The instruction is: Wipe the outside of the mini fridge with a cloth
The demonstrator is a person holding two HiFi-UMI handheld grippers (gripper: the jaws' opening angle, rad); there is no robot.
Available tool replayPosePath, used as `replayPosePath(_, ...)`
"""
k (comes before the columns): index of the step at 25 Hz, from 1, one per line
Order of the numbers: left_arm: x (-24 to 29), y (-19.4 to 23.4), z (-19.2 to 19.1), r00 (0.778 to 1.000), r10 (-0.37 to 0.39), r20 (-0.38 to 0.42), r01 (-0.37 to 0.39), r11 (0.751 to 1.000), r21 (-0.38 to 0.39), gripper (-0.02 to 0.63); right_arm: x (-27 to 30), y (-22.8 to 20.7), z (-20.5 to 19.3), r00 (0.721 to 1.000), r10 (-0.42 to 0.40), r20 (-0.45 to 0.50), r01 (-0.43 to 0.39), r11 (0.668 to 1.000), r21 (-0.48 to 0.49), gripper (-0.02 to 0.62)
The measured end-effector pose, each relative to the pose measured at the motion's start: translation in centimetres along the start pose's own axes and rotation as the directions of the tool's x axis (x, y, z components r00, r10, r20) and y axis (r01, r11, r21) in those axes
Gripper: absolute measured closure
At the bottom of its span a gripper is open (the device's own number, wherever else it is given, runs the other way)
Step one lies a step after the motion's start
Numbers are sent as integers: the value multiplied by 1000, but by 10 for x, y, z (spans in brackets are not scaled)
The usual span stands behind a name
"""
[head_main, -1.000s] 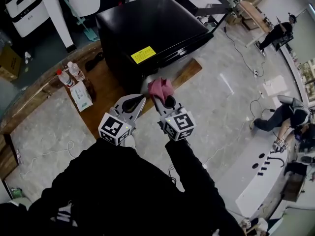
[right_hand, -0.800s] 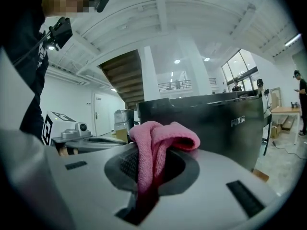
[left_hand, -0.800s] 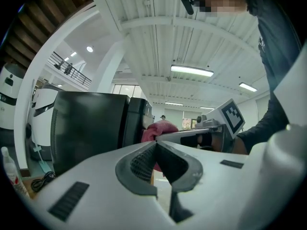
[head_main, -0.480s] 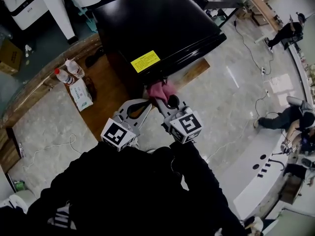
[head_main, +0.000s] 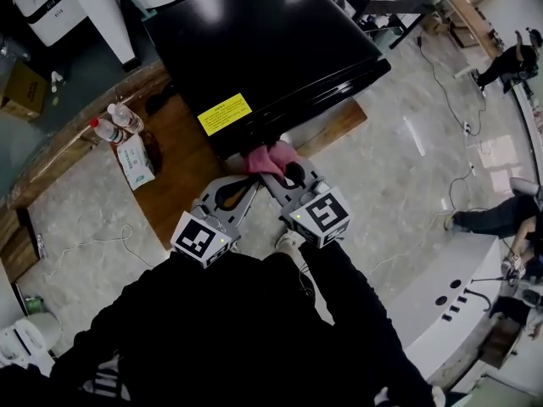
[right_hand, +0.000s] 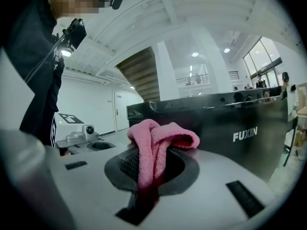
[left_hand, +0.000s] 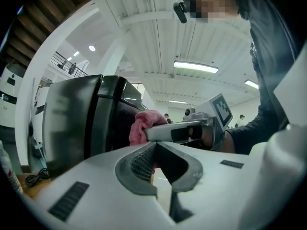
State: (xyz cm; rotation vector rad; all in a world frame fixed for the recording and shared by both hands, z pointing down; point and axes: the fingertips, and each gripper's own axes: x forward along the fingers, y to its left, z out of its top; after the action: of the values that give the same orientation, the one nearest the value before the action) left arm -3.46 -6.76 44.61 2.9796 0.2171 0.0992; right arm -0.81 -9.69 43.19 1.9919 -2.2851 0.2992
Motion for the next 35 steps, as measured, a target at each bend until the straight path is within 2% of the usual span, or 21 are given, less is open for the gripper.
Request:
replayPosePath(9, 59, -14, -1, 988, 155, 5, -155, 988, 11, 601, -29, -56, -4, 993, 118, -29, -119, 993, -19, 540)
replayPosePath(20, 138, -22, -4, 959, 281, 41, -281, 960, 4, 601, -63, -145, -13, 983, 179, -47, -181, 983, -30, 540)
replayPosePath(24, 162, -25, -4, 942, 330, 52, -331, 943, 9, 601, -75, -179, -18, 979, 195, -54, -197, 980, -37, 540)
replayPosePath(30, 191, -28, -1, 904, 420, 76, -422, 907, 4, 601, -90, -229, -25, 975, 211, -71, -215, 975, -56, 540)
replayPosePath(35, 198, -38, 5, 891, 447, 86, -449, 893, 12, 600, -103, -276, -29, 987, 147, -68, -151, 987, -58, 540)
